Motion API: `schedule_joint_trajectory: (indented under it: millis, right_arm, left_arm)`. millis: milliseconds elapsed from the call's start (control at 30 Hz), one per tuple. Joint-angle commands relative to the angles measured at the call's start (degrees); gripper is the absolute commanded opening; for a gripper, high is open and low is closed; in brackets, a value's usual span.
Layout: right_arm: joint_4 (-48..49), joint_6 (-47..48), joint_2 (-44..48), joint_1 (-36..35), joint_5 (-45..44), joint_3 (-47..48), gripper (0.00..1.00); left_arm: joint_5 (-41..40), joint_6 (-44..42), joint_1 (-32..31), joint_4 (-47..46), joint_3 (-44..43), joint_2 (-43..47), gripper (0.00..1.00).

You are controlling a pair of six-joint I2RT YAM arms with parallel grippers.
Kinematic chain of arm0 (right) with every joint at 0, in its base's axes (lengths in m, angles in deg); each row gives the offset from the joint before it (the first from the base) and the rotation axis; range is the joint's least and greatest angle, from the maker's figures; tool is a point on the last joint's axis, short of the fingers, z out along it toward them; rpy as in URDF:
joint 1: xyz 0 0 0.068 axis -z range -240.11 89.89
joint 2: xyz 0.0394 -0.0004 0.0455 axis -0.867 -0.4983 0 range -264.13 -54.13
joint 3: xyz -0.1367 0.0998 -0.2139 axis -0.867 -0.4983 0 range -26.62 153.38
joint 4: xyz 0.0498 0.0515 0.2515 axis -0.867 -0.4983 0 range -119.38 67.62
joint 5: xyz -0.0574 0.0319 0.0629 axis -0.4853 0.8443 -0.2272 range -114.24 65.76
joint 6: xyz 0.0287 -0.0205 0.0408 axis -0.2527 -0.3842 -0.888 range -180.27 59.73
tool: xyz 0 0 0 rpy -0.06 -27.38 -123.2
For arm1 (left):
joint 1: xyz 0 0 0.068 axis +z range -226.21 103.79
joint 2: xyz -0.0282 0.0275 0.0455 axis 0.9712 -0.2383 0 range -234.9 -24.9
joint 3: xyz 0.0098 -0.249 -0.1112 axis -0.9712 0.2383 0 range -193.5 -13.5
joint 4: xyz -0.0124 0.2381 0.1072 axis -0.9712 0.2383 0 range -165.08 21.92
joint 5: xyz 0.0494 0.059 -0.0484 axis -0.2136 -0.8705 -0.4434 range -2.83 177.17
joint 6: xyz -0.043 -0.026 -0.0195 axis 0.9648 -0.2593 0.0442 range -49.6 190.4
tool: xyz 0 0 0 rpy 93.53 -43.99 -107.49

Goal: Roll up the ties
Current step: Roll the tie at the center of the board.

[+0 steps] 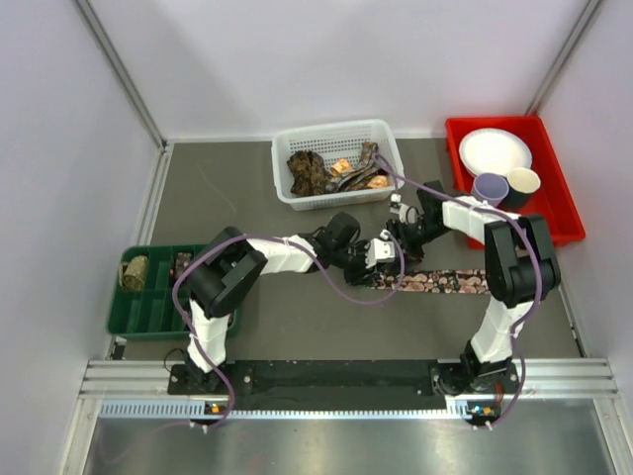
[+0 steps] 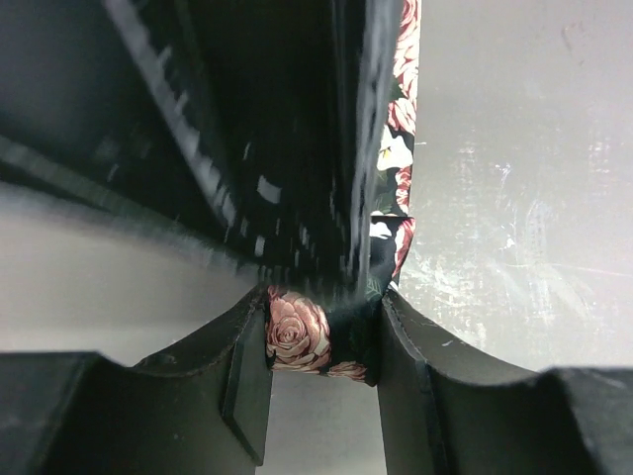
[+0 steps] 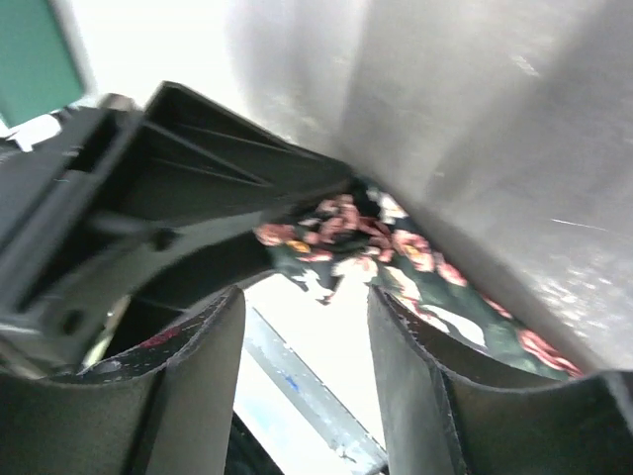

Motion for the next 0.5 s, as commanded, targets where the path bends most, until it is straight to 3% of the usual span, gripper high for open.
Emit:
schedule_joint_trajectory:
  millis: [0, 233, 300, 367, 433, 467]
  right_arm:
    - [5.31, -3.37, 1.58, -0.93, 5.34, -2.26, 0.52]
    - [9.1, -5.22, -3.09, -3.31, 2.71, -1.73, 0.44]
    - [8.31, -4.17, -3.44, -3.75, 0.79, -1.29, 0.3]
    - [7.87, -3.55, -3.88, -3.75, -0.54, -1.29, 0.05]
    - [6.46, -2.5, -4.41, -3.75, -3.0, -0.94, 0.0]
    - [6.37, -1.97, -4.67, -3.75, -4.4, -1.03, 0.0]
  left_arm:
    - [-11.89, -5.35, -0.98, 16.93, 0.62, -2.1, 0.2]
    - [-12.86, -5.26, -1.33, 18.07, -0.35, -2.89, 0.22]
    - [-12.86, -4.91, -1.33, 18.16, -0.44, -3.33, 0.23]
    - [-13.04, -4.47, -1.33, 17.98, -0.52, -3.42, 0.25]
    - [-12.86, -3.42, -1.33, 17.2, -0.35, -3.6, 0.3]
    - [-12.43, -2.89, -1.33, 17.11, -0.35, -3.77, 0.41]
